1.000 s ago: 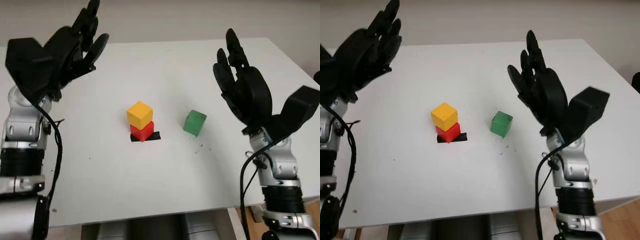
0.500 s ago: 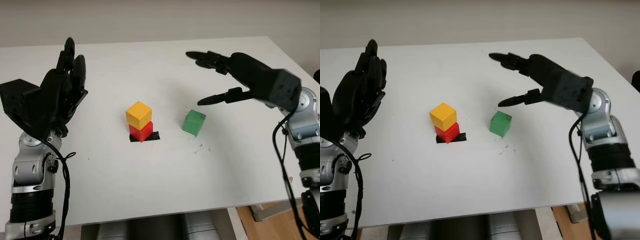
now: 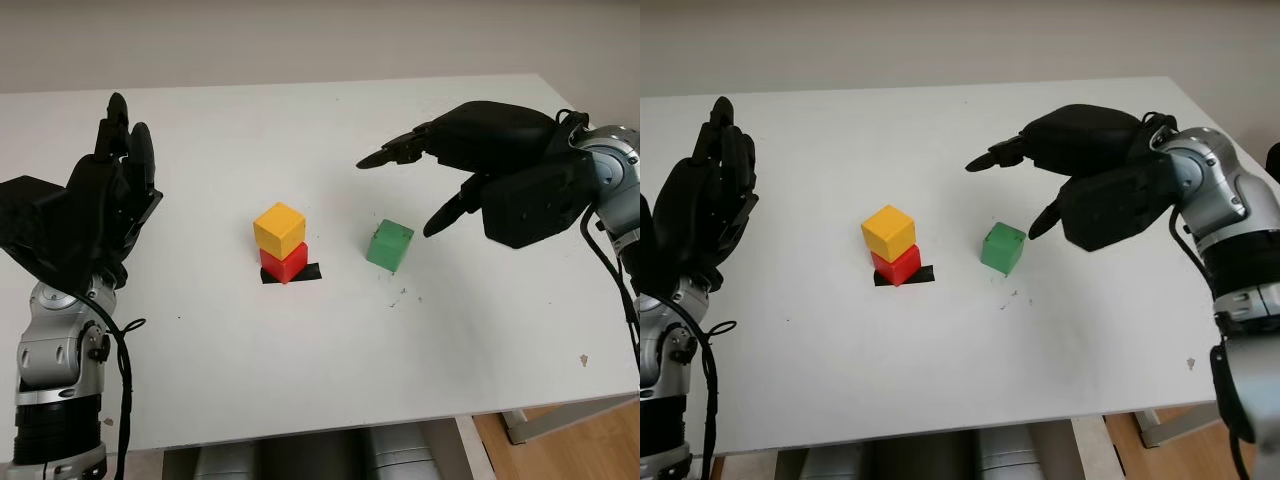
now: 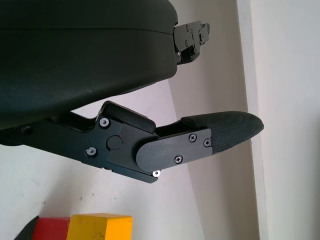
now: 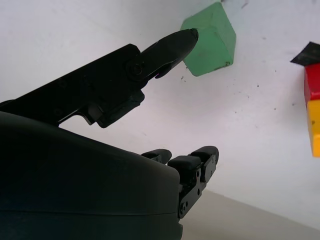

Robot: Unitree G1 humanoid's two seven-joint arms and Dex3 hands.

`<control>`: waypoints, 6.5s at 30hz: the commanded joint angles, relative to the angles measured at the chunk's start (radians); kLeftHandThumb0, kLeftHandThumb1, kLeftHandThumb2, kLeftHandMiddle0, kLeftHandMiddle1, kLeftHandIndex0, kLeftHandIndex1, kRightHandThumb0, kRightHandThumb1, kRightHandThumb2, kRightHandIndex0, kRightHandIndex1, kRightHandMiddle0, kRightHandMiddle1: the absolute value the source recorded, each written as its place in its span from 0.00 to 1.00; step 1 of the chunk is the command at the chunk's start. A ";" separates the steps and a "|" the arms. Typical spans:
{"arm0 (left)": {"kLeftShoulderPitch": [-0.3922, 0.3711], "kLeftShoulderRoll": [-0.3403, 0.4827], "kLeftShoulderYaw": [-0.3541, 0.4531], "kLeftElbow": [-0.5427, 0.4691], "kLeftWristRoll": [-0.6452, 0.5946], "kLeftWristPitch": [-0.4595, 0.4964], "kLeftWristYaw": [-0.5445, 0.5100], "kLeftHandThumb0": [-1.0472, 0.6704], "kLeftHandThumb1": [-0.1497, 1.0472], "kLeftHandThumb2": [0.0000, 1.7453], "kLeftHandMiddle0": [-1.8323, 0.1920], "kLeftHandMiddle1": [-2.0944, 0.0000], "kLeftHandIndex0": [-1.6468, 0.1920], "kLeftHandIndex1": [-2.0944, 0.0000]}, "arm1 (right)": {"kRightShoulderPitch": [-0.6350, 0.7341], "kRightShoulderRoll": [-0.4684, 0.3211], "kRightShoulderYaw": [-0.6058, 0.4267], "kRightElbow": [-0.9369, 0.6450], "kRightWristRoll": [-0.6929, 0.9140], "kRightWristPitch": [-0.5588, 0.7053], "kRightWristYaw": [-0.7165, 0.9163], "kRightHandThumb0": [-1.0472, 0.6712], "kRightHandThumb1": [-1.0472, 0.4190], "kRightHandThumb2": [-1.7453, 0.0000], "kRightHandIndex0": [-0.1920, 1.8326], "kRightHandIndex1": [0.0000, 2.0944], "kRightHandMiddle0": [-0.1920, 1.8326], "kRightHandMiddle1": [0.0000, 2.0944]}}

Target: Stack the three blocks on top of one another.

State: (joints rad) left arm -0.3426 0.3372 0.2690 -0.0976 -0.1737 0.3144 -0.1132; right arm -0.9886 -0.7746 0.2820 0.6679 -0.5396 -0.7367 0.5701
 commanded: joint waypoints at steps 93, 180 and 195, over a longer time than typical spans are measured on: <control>0.051 0.008 -0.070 0.014 0.196 -0.110 0.037 0.16 1.00 0.37 1.00 1.00 1.00 1.00 | -0.127 0.118 0.109 0.323 -0.009 0.042 -0.227 0.42 0.07 0.97 0.27 0.01 0.32 0.55; 0.077 -0.018 -0.117 -0.027 0.275 -0.056 0.067 0.13 1.00 0.45 1.00 1.00 1.00 1.00 | -0.476 0.492 0.103 0.370 0.139 0.516 0.247 0.39 0.09 0.97 0.25 0.02 0.29 0.80; 0.080 -0.019 -0.120 -0.019 0.280 -0.082 0.057 0.15 1.00 0.45 1.00 1.00 1.00 1.00 | -0.460 0.498 0.121 0.380 0.117 0.491 0.222 0.38 0.09 0.97 0.25 0.03 0.27 0.80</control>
State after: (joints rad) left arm -0.2641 0.3129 0.1558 -0.1139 0.1008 0.2453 -0.0582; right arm -1.4519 -0.2818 0.4017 1.0507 -0.4217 -0.2412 0.7980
